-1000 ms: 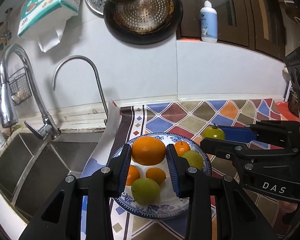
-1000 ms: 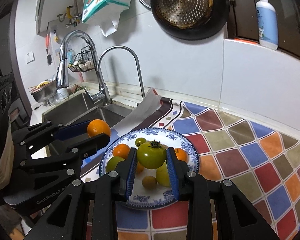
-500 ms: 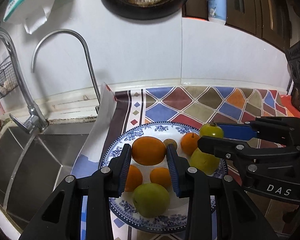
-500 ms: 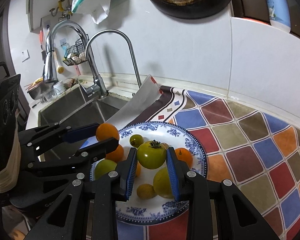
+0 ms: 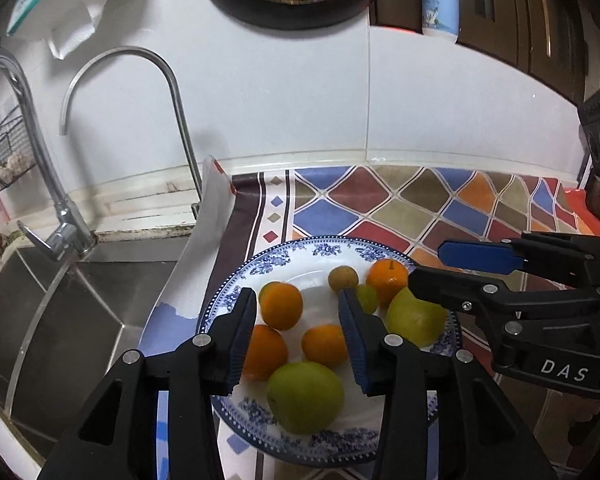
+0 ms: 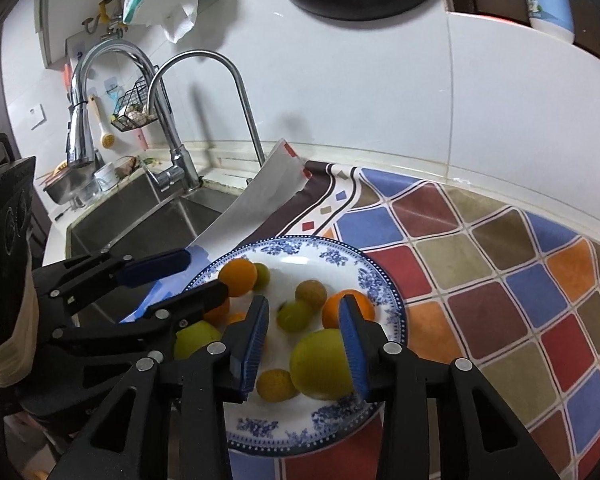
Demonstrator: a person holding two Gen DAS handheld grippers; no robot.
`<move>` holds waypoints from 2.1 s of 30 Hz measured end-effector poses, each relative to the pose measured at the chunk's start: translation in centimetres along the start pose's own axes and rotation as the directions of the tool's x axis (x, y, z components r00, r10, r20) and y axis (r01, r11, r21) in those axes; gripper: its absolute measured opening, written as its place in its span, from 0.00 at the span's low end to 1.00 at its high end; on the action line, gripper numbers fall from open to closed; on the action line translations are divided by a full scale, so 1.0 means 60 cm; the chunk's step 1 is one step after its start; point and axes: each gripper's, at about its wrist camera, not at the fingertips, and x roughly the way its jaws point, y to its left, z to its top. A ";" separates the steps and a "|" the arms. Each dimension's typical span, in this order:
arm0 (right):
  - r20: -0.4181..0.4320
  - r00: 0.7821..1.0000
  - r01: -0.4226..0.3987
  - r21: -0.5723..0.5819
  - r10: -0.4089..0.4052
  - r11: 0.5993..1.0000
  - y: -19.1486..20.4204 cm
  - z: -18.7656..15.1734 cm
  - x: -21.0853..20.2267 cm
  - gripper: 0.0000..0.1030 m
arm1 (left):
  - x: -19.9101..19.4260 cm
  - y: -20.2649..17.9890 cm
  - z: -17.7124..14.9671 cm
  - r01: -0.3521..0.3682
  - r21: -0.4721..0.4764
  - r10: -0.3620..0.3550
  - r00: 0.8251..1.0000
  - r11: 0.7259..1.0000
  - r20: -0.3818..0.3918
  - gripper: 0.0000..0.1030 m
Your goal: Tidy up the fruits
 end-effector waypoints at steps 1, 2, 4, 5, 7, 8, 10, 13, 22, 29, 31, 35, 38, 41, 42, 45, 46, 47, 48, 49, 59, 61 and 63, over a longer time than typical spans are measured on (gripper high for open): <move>0.006 1.000 0.007 -0.001 -0.007 1.000 0.001 -0.002 -0.006 0.36 | -0.007 -0.002 -0.001 -0.006 -0.003 0.006 1.000 1.000 0.005 0.42; 0.013 1.000 0.018 -0.002 -0.018 1.000 0.003 -0.006 -0.014 0.36 | -0.018 -0.004 -0.003 -0.015 -0.009 0.015 1.000 1.000 0.012 0.43; 0.020 0.999 0.031 0.002 -0.031 1.000 0.004 -0.013 -0.032 0.36 | -0.034 -0.008 -0.005 -0.022 -0.019 0.023 0.999 1.000 0.025 0.47; 0.025 0.999 0.039 0.007 -0.040 0.999 0.004 -0.017 -0.039 0.36 | -0.045 -0.010 -0.007 -0.028 -0.028 0.029 0.999 0.999 0.032 0.47; 0.036 0.997 0.064 0.020 -0.065 0.998 0.005 -0.027 -0.062 0.36 | -0.066 -0.015 -0.011 -0.030 -0.043 0.032 0.998 0.999 0.049 0.52; 0.043 0.996 0.078 0.026 -0.079 0.997 0.005 -0.033 -0.073 0.37 | -0.078 -0.018 -0.014 -0.033 -0.049 0.036 0.998 0.998 0.059 0.52; 0.053 0.993 0.101 0.032 -0.103 0.994 0.006 -0.041 -0.094 0.39 | -0.101 -0.026 -0.019 -0.038 -0.049 0.042 0.996 0.998 0.078 0.56; 0.079 0.987 0.138 0.030 -0.140 0.990 0.013 -0.058 -0.133 0.43 | -0.132 -0.040 -0.028 -0.038 -0.045 0.042 0.994 0.998 0.101 0.61; 0.160 0.958 0.228 0.070 -0.236 0.971 0.034 -0.101 -0.250 0.62 | -0.214 -0.076 -0.053 -0.021 -0.032 0.025 0.989 0.999 0.148 0.79; 0.207 0.927 0.300 0.098 -0.314 0.949 0.048 -0.130 -0.313 0.77 | -0.265 -0.098 -0.069 -0.048 -0.020 0.051 0.979 0.999 0.196 0.91; 0.210 0.923 0.307 0.102 -0.323 0.946 0.049 -0.138 -0.326 0.78 | -0.273 -0.105 -0.073 -0.055 -0.015 0.057 0.978 0.998 0.203 0.94; 0.209 0.913 0.331 0.121 -0.350 0.936 0.045 -0.154 -0.344 0.79 | -0.284 -0.117 -0.082 -0.061 0.002 0.059 0.976 0.998 0.210 0.95; 0.206 0.902 0.357 0.137 -0.379 0.924 0.043 -0.165 -0.356 0.79 | -0.293 -0.124 -0.086 -0.054 -0.001 0.052 0.977 0.999 0.209 0.96; 0.198 0.897 0.370 0.156 -0.396 0.916 0.039 -0.174 -0.366 0.82 | -0.300 -0.131 -0.091 -0.049 0.002 0.047 0.976 0.999 0.212 0.98; 0.199 0.896 0.371 0.157 -0.398 0.915 0.039 -0.177 -0.369 0.82 | -0.301 -0.133 -0.093 -0.045 0.004 0.044 0.977 0.999 0.208 0.98; 0.197 0.895 0.372 0.167 -0.401 0.913 0.037 -0.185 -0.378 0.82 | -0.307 -0.138 -0.095 -0.038 0.011 0.034 0.978 0.999 0.206 0.99; 0.197 0.895 0.370 0.173 -0.400 0.913 0.037 -0.187 -0.381 0.82 | -0.308 -0.139 -0.096 -0.037 0.011 0.033 0.978 0.999 0.208 0.99; 0.199 0.895 0.369 0.175 -0.400 0.913 0.037 -0.189 -0.384 0.82 | -0.310 -0.139 -0.096 -0.034 0.011 0.031 0.977 0.999 0.209 0.99; 0.201 0.894 0.370 0.174 -0.400 0.913 0.038 -0.190 -0.385 0.82 | -0.311 -0.140 -0.096 -0.030 0.011 0.027 0.977 0.999 0.209 1.00; 0.203 0.894 0.370 0.173 -0.400 0.913 0.038 -0.191 -0.387 0.82 | -0.312 -0.141 -0.096 -0.029 0.010 0.026 0.977 1.000 0.210 1.00; 0.211 0.893 0.365 0.177 -0.398 0.914 0.040 -0.196 -0.399 0.82 | -0.322 -0.151 -0.098 -0.023 0.018 0.018 0.976 1.000 0.217 1.00; 0.213 0.893 0.362 0.178 -0.395 0.915 0.040 -0.197 -0.400 0.82 | -0.322 -0.151 -0.099 -0.023 0.018 0.018 0.976 1.000 0.217 1.00; 0.214 0.893 0.363 0.175 -0.395 0.915 0.040 -0.199 -0.402 0.82 | -0.324 -0.151 -0.100 -0.027 0.015 0.023 0.975 1.000 0.220 1.00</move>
